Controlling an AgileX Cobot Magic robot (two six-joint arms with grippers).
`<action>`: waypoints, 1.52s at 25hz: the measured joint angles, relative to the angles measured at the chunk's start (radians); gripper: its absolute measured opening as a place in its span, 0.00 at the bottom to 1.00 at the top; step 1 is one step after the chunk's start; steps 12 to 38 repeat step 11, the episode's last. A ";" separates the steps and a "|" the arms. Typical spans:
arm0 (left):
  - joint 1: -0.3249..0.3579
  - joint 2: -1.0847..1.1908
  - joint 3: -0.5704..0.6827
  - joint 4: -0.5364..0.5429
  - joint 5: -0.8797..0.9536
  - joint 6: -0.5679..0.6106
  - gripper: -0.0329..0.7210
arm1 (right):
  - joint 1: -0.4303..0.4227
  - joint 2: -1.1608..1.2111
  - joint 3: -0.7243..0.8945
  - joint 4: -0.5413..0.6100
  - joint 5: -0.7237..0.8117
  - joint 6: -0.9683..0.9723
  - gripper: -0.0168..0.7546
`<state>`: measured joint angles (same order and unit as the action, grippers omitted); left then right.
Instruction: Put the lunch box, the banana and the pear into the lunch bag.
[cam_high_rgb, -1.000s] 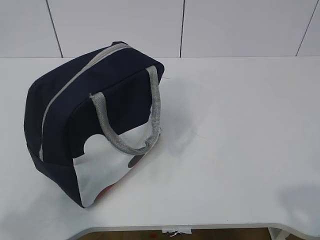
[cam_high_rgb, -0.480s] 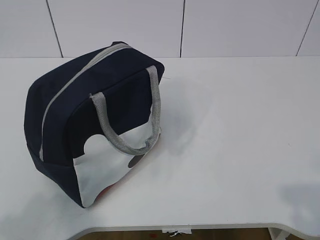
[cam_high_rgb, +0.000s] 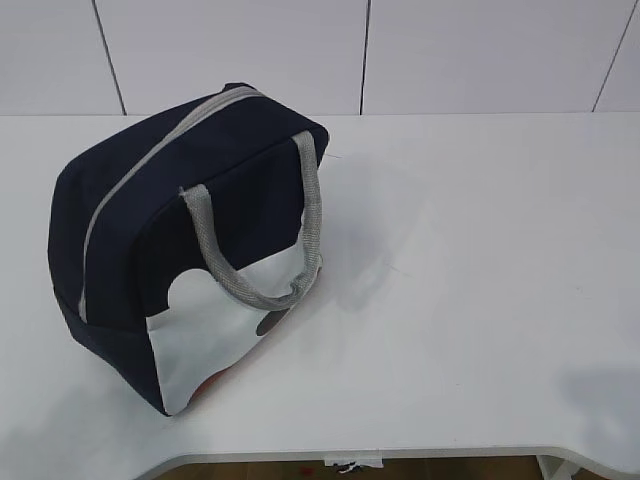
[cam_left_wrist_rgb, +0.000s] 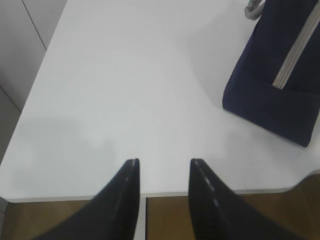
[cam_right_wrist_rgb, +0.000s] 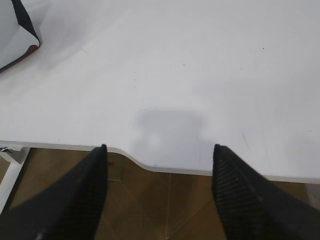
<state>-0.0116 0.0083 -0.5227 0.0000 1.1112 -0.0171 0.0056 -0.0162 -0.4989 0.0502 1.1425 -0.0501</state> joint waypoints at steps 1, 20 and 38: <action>0.000 0.000 0.000 0.000 0.000 0.000 0.38 | 0.000 0.000 0.000 0.000 0.000 0.000 0.68; 0.000 0.000 0.000 0.000 0.000 0.000 0.38 | 0.000 0.000 0.000 0.000 0.000 0.000 0.68; 0.000 0.000 0.000 0.000 0.000 0.000 0.38 | 0.000 0.000 0.000 0.000 0.000 0.000 0.68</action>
